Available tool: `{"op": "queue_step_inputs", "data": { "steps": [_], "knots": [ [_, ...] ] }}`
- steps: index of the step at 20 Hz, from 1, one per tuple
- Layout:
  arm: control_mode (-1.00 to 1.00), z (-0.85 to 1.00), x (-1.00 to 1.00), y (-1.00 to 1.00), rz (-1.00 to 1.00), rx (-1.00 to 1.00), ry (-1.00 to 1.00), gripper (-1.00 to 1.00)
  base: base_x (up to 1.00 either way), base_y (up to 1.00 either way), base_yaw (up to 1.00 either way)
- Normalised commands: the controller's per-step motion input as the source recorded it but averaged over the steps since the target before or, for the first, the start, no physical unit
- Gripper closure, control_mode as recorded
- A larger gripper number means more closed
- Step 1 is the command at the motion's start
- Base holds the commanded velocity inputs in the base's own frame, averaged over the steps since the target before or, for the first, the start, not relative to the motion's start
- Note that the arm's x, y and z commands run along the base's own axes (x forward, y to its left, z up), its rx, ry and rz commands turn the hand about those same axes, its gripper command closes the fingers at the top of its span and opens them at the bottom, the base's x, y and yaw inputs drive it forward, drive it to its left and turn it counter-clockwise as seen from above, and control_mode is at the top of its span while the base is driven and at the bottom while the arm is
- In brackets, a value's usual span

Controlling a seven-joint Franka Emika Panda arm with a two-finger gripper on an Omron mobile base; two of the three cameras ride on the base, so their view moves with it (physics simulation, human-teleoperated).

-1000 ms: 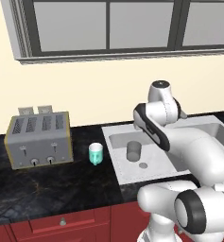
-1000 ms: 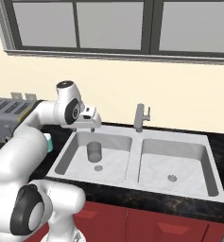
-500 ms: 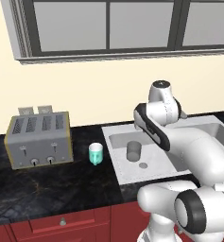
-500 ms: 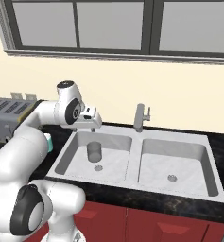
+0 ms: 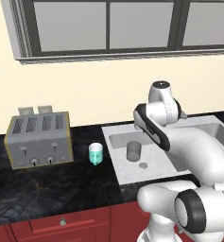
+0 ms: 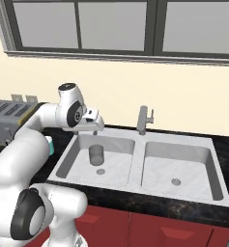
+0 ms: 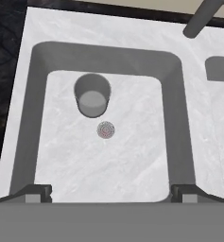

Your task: Move any existing items from the left basin to the right basin for drying. Then move the mug from the counter to the left basin of the sink for washing.

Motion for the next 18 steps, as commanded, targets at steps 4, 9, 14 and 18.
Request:
{"op": "queue_step_inputs", "data": {
  "steps": [4,9,14,18],
  "knots": [
    [-1.00,-0.05,0.00,0.00,0.00,0.00,0.00,-1.00,0.00,0.00,0.00],
    [-1.00,-0.02,0.00,0.00,0.00,0.00,0.00,-1.00,0.00,0.00,0.00],
    [-1.00,0.00,0.00,0.00,0.00,0.00,0.00,-1.00,0.00,0.00,0.00],
    [-1.00,-0.06,0.04,0.00,0.00,0.00,0.00,-1.00,0.00,0.00,0.00]
  ]
}}
